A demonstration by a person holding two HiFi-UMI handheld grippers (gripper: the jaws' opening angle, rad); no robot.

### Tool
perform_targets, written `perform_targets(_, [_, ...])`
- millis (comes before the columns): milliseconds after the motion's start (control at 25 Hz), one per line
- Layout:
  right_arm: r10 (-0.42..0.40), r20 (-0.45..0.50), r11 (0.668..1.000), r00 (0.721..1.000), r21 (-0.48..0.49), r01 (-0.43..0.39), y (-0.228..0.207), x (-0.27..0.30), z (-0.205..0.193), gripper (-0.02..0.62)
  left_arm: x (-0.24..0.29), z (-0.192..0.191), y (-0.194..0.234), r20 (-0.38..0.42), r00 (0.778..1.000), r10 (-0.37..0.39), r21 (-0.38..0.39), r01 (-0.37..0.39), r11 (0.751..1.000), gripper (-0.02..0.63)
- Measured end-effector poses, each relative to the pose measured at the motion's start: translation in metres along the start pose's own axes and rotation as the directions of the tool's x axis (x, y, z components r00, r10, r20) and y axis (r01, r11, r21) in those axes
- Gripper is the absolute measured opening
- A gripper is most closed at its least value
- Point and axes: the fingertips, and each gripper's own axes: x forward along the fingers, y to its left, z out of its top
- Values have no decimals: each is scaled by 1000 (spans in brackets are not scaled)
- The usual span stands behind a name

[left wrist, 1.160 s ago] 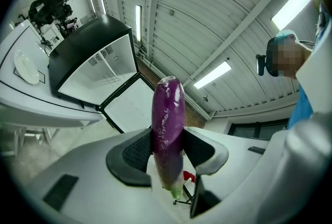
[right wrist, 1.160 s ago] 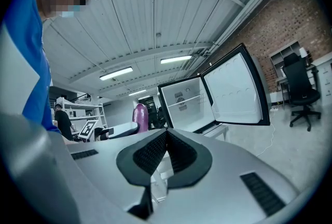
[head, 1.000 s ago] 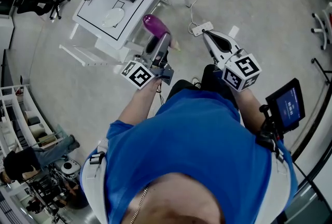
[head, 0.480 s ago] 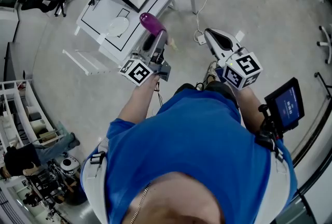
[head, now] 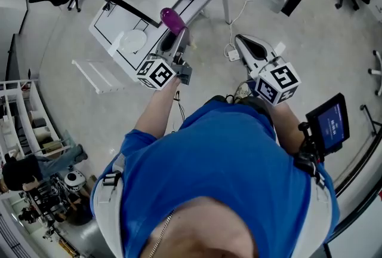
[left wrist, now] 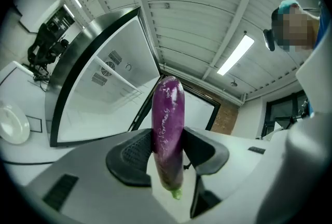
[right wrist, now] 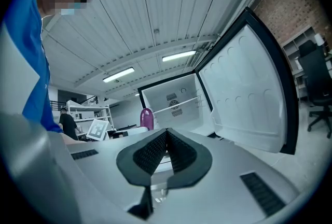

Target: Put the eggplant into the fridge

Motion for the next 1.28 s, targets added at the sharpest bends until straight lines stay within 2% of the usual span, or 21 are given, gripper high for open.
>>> perform_targets(120, [25,-4,1000,1000,6,-25,-26,10,6,2,31,3,16,-17,998,62,89,-60,994,187])
perform_targets(240, [55,-9,998,998,12,-55,-64,24,18,2,74,8,33,-24,992,123,136,-119,984,187])
perform_targets(480, [77,-8,997,997,1,-77,-55,33,26,2,82,23,60,-68,975,210,242,-188,952,187])
perform_targets(680, [73,1,997,997,18,-73,-84,38,27,2,128,17,85,-121,952,280,336,-226,914,187])
perform_targets(840, [74,-1,997,997,13,-74,-106,51,30,2,166,16,108,-160,927,338,451,-236,860,187])
perform_targets(1040, [84,-12,996,996,0,-84,-149,82,49,2,224,27,149,-182,879,441,596,-258,760,187])
perform_targets(1280, [104,-38,995,994,-12,-104,-174,119,47,2,263,25,203,-204,827,523,700,-251,669,187])
